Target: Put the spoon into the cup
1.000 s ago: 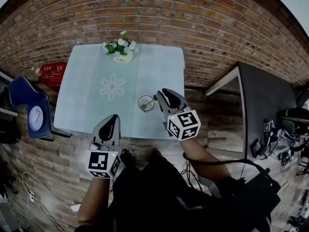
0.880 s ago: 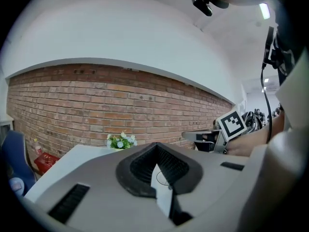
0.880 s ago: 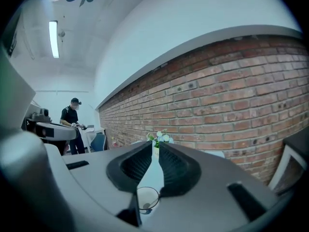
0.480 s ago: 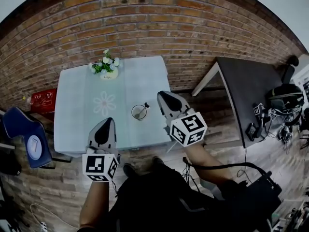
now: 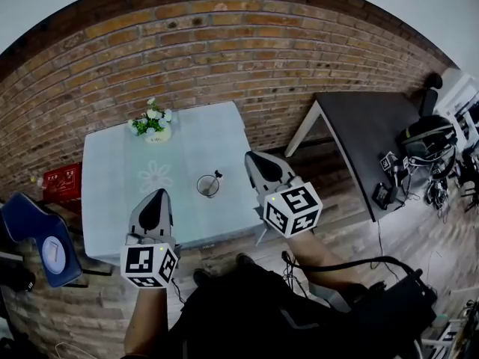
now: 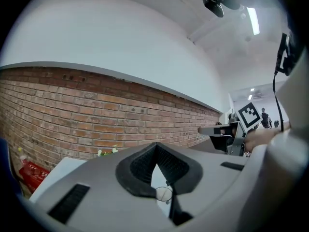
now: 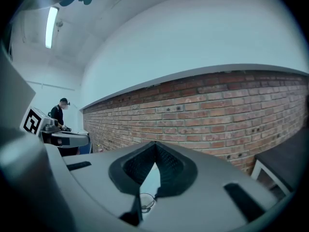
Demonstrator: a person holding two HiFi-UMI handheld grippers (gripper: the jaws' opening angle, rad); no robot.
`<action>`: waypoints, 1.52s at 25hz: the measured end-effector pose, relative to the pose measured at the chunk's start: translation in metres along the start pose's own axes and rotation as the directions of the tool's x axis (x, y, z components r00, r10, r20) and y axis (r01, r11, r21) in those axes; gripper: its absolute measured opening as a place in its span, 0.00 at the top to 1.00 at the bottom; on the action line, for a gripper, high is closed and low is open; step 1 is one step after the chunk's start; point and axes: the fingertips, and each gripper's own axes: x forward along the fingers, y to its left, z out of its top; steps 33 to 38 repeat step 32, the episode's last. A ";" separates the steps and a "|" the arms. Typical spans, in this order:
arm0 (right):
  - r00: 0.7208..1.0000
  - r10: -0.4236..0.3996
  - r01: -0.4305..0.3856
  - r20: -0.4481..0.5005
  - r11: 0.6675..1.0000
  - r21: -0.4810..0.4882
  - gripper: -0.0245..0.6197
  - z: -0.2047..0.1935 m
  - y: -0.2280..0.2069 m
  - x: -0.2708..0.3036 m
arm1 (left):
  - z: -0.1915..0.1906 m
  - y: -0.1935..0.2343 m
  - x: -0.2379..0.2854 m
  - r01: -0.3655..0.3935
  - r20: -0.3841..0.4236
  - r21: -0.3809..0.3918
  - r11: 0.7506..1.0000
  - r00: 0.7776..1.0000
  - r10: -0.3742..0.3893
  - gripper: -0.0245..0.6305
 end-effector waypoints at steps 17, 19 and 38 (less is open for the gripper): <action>0.999 0.048 -0.048 0.018 0.999 -0.011 0.93 0.014 0.009 -0.010 | 0.010 -0.003 -0.004 -0.035 0.017 -0.013 0.999 0.999 0.035 0.95; 0.998 0.053 -0.053 0.019 0.999 -0.007 0.93 0.014 0.008 -0.009 | 0.011 -0.005 -0.004 -0.036 0.017 -0.014 0.999 0.999 0.036 0.95; 0.997 0.067 -0.067 0.030 0.998 -0.008 0.93 0.016 0.005 -0.012 | 0.012 -0.012 -0.008 -0.056 0.021 -0.015 0.998 0.998 0.056 0.95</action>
